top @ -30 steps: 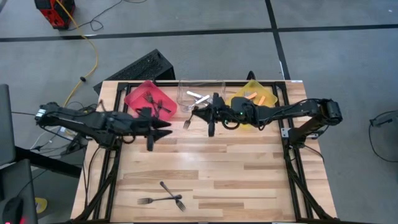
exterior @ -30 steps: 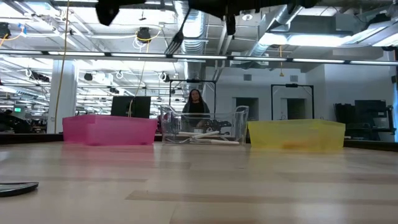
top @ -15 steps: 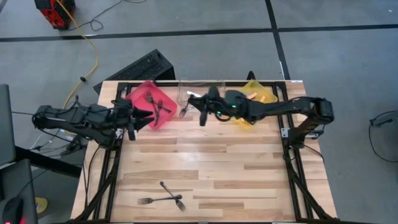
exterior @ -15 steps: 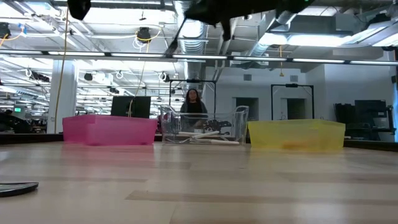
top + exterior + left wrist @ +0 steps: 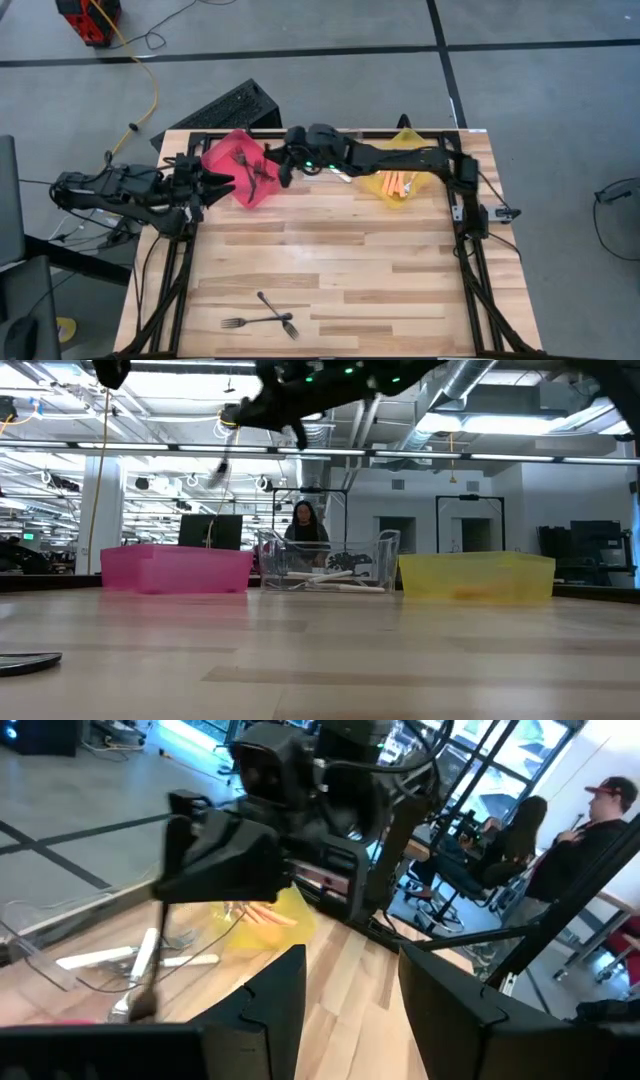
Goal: Sort silverware by color (type)
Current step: Put the black fork into the pink bin
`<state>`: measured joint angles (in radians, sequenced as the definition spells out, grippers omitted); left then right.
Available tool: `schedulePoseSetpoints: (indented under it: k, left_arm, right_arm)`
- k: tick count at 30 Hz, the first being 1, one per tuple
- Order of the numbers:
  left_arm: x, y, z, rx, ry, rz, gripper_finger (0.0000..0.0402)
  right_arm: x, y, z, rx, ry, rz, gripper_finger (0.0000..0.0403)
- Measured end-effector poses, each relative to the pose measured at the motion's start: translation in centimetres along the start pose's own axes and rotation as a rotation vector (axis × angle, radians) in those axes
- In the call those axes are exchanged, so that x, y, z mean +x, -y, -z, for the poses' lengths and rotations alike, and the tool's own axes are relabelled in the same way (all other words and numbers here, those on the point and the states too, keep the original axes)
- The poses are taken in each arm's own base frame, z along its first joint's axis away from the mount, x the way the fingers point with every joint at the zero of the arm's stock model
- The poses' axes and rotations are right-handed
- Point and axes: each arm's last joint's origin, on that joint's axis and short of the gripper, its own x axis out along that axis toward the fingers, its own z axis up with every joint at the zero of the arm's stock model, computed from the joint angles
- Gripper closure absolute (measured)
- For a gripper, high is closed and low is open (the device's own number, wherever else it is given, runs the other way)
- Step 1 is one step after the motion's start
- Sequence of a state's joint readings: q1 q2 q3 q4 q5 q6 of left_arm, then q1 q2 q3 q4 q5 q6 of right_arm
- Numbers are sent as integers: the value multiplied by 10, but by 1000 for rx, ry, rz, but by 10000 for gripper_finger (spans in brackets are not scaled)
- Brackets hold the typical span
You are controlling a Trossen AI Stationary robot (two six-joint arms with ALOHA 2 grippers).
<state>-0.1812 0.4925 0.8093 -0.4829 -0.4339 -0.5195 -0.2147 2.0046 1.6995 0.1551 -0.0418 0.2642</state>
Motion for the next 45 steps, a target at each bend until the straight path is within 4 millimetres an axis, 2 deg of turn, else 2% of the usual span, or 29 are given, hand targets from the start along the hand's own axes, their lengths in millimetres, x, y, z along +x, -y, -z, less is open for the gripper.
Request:
schedulePoseSetpoints:
  k: [7, 15, 21, 29, 37, 45]
  left_arm:
    - [-8, -3, -2, -14, 22, 17, 258]
    - [-8, -4, 0, -9, 2, 5, 258]
    - [-8, -5, 0, 5, 15, -23, 258]
    - [-8, -6, 0, 31, 19, -48, 258]
    - [-8, -6, 0, 32, 19, -50, 258]
    - [-8, -6, 0, 32, 19, -50, 258]
  right_arm:
    - [44, 15, 9, 64, -33, -60, 383]
    - [93, 31, 45, 97, -76, -41, 383]
    - [117, 52, 70, 161, -121, -2, 383]
    - [126, 62, 91, 200, -206, 40, 383]
    - [125, 66, 91, 172, -217, 70, 381]
    - [124, 72, 93, 204, -248, 94, 356]
